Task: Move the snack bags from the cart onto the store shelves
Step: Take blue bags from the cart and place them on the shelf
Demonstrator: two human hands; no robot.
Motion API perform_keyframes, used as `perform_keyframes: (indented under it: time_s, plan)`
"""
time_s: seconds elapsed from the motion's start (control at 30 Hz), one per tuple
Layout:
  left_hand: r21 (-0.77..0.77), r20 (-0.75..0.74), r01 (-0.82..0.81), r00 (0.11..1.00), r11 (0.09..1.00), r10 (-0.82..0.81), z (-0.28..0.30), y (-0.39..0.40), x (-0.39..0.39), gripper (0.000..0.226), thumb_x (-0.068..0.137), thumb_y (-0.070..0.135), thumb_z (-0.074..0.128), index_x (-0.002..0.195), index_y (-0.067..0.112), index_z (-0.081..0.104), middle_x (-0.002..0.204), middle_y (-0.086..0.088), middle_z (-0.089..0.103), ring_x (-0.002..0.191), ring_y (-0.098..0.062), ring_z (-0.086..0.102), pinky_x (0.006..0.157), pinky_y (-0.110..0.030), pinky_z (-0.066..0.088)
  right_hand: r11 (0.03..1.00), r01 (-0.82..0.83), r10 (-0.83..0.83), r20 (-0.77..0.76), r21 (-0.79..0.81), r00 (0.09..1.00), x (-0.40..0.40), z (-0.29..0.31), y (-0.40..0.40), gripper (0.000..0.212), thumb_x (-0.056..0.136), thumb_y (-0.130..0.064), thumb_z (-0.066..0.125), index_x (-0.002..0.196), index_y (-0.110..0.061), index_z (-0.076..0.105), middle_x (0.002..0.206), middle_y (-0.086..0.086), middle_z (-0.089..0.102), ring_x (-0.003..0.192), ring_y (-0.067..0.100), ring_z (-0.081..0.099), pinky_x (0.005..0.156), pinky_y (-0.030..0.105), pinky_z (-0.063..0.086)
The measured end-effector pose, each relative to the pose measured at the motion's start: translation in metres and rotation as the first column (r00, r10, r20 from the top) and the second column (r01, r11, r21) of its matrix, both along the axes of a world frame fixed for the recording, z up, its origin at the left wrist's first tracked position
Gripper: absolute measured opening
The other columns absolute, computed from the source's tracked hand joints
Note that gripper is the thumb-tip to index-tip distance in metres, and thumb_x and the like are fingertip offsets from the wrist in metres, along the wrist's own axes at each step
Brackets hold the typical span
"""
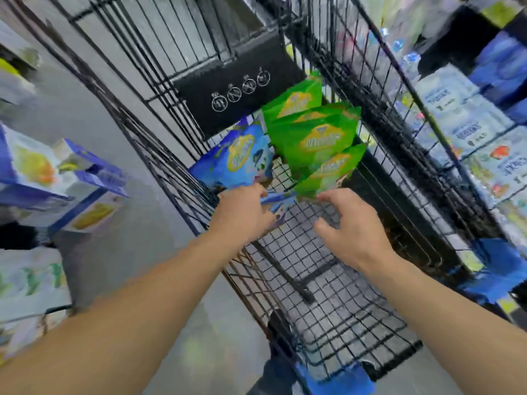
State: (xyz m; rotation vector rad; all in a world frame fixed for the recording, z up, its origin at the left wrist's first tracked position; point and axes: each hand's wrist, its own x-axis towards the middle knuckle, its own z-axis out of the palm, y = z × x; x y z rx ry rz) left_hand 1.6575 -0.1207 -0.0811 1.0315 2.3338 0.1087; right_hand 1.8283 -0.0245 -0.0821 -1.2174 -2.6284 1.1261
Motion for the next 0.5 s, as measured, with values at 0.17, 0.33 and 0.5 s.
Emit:
perform_keyframes:
  time_s: [0.17,0.33,0.5]
  plan:
    - [-0.092,-0.013,0.097,0.995,0.991,-0.098,-0.017,0.003,-0.01,0.03,0.086,0.034,0.061,0.111,0.018,0.061,0.1,-0.009,0.061,0.097,-0.034,0.059,0.076,-0.041,0.053,1.0,0.015,-0.014,0.033,-0.01,0.999,-0.018,-0.02,-0.005,0.041,0.085,-0.021,0.064,0.126,-0.019,0.059,0.126,-0.003,0.058,0.116,0.016,0.056,0.101,0.036,0.045]
    - [-0.118,-0.094,0.163,0.98,0.98,-0.174,-0.023,0.013,-0.011,0.027,0.087,0.022,0.06,0.112,0.013,0.06,0.105,-0.013,0.059,0.097,-0.036,0.058,0.069,-0.038,0.045,1.0,0.015,-0.014,0.042,-0.017,0.999,-0.025,-0.032,-0.006,0.041,0.085,-0.022,0.064,0.126,-0.02,0.06,0.127,-0.004,0.058,0.117,0.014,0.055,0.101,0.037,0.046]
    - [-0.115,-0.182,0.171,0.965,0.979,-0.19,-0.035,0.021,-0.013,0.021,0.088,0.009,0.058,0.108,0.009,0.062,0.1,-0.014,0.06,0.098,-0.038,0.06,0.067,-0.038,0.039,0.999,0.042,-0.04,0.072,-0.024,0.997,-0.024,-0.039,-0.004,0.04,0.086,-0.024,0.063,0.126,-0.021,0.061,0.128,-0.006,0.057,0.117,0.013,0.054,0.1,0.032,0.043]
